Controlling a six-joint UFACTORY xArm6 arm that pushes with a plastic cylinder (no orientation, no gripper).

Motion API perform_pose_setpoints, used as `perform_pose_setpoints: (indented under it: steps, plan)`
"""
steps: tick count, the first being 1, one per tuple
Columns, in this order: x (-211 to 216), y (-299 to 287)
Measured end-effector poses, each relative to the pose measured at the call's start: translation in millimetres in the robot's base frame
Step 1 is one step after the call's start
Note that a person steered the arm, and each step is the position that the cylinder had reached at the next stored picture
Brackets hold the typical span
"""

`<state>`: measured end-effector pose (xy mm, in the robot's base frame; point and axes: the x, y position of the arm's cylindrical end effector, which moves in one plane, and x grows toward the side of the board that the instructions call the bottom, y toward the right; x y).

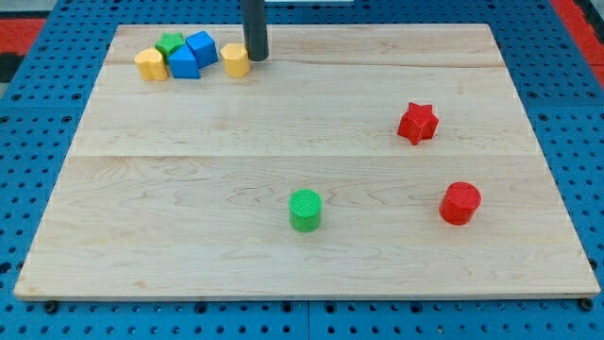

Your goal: Keep your arm diagonally to the red star

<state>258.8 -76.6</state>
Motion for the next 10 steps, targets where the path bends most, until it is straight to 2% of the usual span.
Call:
perform_pose_setpoints:
  steps: [1, 2, 4, 5, 6, 7, 8, 9, 10]
  plan:
    - [0.0, -7.5]
    - [0.0, 44.6]
    - [10.2, 249.8]
    - [33.7, 310.1]
    - [80.7, 336.3]
    - [122.4, 325.2]
    - [119.8, 330.2]
    - [67.8, 349.5]
    - [59.1, 346.7]
